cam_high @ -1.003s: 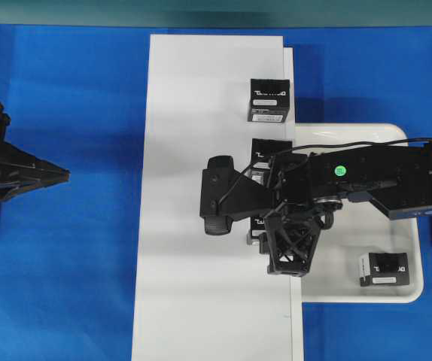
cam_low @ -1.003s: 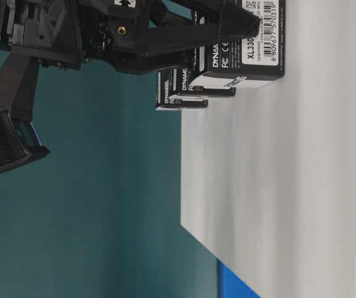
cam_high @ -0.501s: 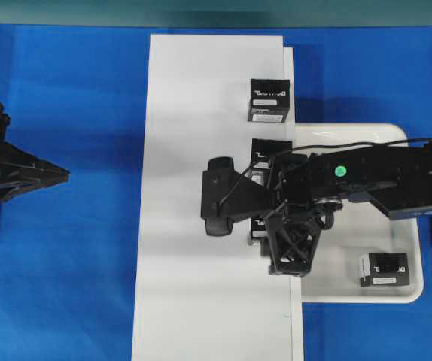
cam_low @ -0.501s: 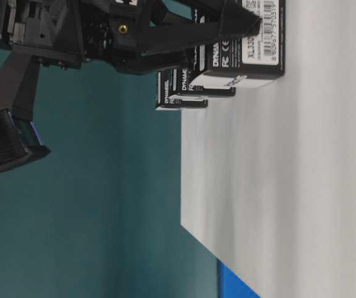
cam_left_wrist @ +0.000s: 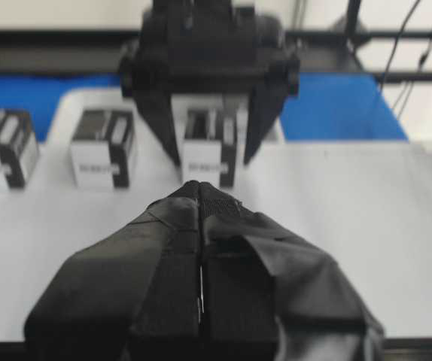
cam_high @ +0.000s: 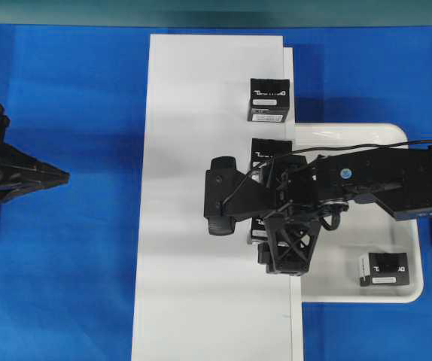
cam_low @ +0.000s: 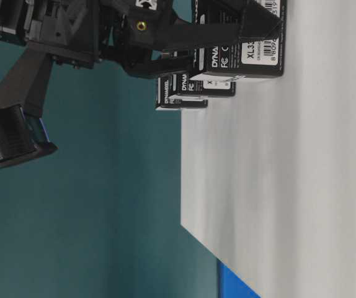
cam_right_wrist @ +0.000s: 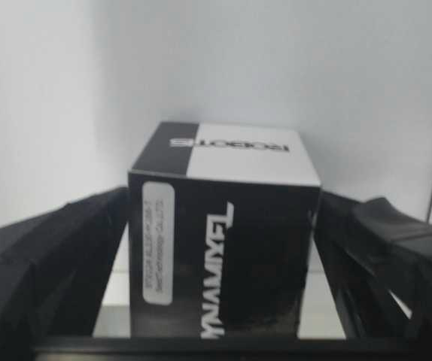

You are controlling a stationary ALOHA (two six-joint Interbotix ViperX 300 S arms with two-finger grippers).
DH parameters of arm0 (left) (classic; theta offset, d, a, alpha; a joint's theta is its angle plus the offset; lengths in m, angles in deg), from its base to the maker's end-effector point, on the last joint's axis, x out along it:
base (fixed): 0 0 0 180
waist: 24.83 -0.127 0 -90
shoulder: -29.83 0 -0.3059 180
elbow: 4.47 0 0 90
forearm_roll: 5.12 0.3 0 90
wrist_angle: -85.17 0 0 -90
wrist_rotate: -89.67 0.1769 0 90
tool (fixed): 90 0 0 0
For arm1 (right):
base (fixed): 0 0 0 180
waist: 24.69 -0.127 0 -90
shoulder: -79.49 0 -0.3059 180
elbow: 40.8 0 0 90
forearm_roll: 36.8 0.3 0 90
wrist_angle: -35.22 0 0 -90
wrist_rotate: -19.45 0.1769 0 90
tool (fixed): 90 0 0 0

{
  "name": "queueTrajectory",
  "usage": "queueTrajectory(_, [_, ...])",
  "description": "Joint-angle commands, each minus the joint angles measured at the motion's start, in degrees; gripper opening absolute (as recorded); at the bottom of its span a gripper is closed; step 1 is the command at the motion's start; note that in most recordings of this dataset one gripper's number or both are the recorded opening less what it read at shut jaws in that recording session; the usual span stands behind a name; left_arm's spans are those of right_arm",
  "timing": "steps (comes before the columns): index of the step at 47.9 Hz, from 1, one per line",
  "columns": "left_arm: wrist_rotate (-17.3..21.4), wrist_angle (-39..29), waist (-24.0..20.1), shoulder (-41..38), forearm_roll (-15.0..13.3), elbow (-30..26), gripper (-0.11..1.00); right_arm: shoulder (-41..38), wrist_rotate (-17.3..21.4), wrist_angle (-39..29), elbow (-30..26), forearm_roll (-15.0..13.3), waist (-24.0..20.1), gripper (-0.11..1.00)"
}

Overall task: Place the box from the white plastic tray onto the white base.
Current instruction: 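Lower the box onto the base below the two standing boxes, then open the right gripper and lift it off the placed box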

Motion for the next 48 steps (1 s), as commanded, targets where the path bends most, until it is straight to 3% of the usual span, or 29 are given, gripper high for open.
queueTrajectory(1, [0.0,-0.3,-0.4,-0.3,0.2,-1.1,-0.07,0.8,0.3,0.4,-0.4,-0.1,0.0,1.00])
queueTrajectory(13, [-0.1,-0.1,-0.6,-0.3,0.1,-1.2,-0.07,2.6,0.1,1.3,-0.4,-0.1,0.2,1.00])
queueTrajectory(27, [-0.2,1.4,-0.6,0.3,0.2,-1.3,-0.07,11.6,-0.1,7.5,1.1,-0.1,0.8,1.00])
queueTrajectory(48, [0.8,1.7,-1.0,-0.4,0.2,-6.0,-0.07,29.2,0.8,17.2,9.9,-0.1,1.1,1.00])
